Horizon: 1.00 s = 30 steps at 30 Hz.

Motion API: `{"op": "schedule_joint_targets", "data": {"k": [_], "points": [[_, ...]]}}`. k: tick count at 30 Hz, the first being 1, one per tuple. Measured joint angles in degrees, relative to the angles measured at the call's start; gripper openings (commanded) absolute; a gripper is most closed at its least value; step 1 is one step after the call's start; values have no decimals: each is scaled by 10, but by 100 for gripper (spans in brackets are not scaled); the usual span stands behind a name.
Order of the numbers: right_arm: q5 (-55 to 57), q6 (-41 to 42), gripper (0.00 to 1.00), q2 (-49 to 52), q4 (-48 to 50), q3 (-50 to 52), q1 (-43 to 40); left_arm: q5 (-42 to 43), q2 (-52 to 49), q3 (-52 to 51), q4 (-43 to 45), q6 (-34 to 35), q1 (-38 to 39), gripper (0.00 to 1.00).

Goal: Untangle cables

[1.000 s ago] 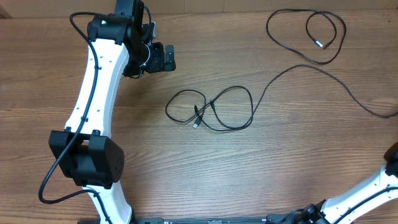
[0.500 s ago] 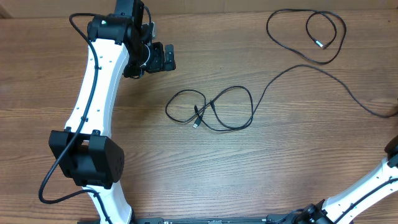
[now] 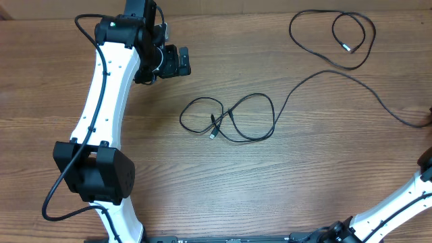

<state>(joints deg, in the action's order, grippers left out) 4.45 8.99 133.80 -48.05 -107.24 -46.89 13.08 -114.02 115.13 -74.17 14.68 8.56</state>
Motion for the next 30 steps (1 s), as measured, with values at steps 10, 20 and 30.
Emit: {"op": "schedule_joint_targets", "data": {"k": [10, 20, 30], "points": [[0, 0, 34, 10, -9, 0, 0, 0, 0, 0, 0, 2, 1, 100], [-3, 2, 8, 10, -15, 0, 0, 0, 0, 0, 0, 2, 1, 100], [-7, 0, 4, 13, -71, -26, 1, 0, 0, 0, 0, 2, 1, 100]]}}
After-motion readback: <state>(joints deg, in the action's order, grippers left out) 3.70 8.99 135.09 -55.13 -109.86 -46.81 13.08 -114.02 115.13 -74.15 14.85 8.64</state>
